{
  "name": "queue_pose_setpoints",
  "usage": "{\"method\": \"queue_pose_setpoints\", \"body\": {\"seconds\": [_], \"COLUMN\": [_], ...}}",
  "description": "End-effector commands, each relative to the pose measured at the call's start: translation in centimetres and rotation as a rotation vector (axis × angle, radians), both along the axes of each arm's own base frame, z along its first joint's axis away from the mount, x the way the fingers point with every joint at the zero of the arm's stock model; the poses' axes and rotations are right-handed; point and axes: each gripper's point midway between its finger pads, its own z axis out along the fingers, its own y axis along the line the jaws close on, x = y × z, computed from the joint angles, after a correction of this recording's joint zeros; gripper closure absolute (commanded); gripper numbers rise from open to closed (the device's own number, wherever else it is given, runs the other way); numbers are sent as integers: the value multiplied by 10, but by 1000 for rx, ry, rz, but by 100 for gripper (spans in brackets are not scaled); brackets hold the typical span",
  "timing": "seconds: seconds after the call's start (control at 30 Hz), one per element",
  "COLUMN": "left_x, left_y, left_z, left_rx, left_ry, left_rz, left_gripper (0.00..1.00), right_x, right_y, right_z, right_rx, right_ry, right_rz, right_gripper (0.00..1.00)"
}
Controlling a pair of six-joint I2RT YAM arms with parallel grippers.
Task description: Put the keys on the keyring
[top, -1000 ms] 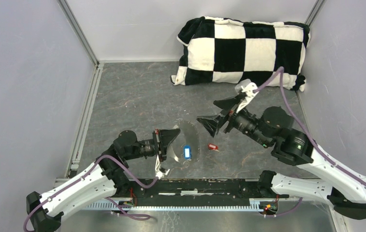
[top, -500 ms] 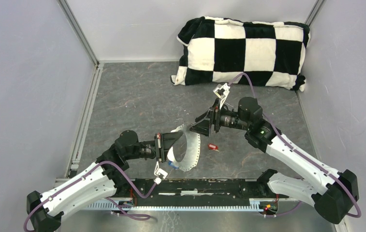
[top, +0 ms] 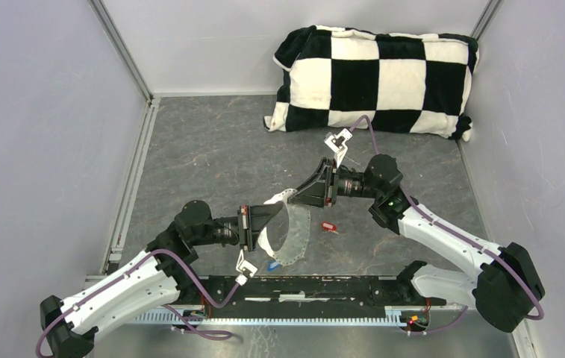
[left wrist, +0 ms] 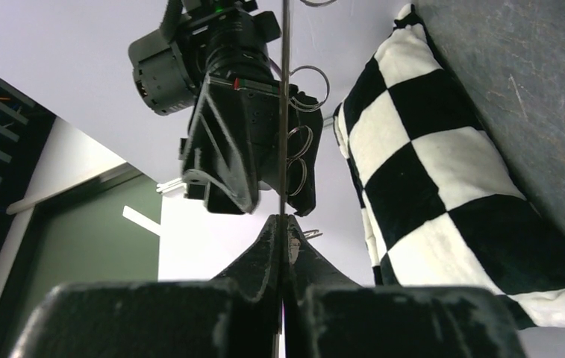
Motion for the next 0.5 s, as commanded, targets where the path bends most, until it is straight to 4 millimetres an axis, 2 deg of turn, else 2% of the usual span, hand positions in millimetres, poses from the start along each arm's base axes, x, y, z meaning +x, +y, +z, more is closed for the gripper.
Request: {"method": "queue_pose_setpoints", "body": {"seconds": [0.0,0.1,0.13,0.17,0.23,0.3,0.43,0.47], "left_x": [-13,-13,-12,-12,-8,-2,2,2], "left_y": [0,0,-1,-1,-1,1,9,12], "left_z": [39,33,33,32,31,23,-2,-8], "left_rx": [-26,-11,-9,-10,-3,32,141,160], "left_ry": [-314,-324,-323,-318,-292,-214,6,56], "left_rz": [-41,-44,-44,-43,-29,-3,37,49], "left_gripper": [98,98,98,95,79,57,25,21], "right_x": [-10,-10,-11,-13,-15,-16,-4,-1], "right_y": [-1,0,-1,-1,-3,-4,-4,-6], "right_z": [22,30,32,34,38,44,46,47], "right_rx": [80,106,110,117,131,138,55,29], "right_ry": [-54,-70,-76,-87,-111,-158,-302,-359], "right_rz": [54,60,65,72,76,71,19,4], "right_gripper": [69,94,99,100,100,100,99,99]}}
